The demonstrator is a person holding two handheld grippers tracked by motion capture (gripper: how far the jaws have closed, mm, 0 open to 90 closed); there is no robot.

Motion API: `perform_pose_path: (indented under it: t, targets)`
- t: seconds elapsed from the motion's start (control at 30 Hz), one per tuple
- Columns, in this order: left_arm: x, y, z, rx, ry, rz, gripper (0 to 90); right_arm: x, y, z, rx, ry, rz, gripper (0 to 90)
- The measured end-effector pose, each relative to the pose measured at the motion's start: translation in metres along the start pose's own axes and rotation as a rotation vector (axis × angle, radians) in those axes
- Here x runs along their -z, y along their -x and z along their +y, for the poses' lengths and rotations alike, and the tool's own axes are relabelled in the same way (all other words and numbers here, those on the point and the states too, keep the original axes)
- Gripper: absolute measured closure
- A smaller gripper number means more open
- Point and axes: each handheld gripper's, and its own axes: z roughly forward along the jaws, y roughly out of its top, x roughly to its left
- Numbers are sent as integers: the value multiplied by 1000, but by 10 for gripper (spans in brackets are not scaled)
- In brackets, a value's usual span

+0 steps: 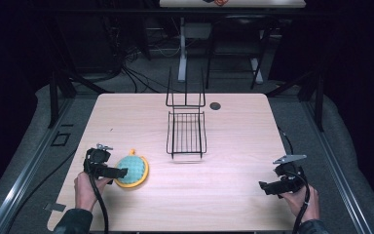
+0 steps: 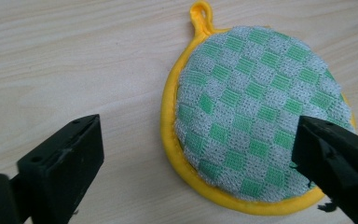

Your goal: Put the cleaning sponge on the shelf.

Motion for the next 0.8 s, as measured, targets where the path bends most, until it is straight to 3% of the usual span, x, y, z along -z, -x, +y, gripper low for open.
perform_pose_path:
  t: [0.13, 0.23, 0.4, 0.6, 0.63, 0.67, 0.8]
  targets:
    - [-2, 1, 5, 8, 14, 9, 190, -1, 1, 0, -15, -2, 14, 23]
    - [-5, 3, 7, 5, 8, 9, 353, -1, 1, 0, -13, -6, 15, 23]
    - [-15, 1, 8, 16, -15, -49, 536, -1, 0, 0, -3, -14, 3, 30]
    - [-16, 4, 6, 0, -5, -33, 685, -2, 1, -1, 0, -19, 0, 39]
    - [-16, 6, 5, -30, 2, -16, 714, -2, 1, -1, 3, -17, 1, 41]
    - [-17, 7, 4, -30, 11, -13, 741, -1, 0, -1, 2, -18, 9, 46]
    - [-16, 7, 2, -39, 25, -9, 792, 0, 0, 0, 5, -22, 14, 48]
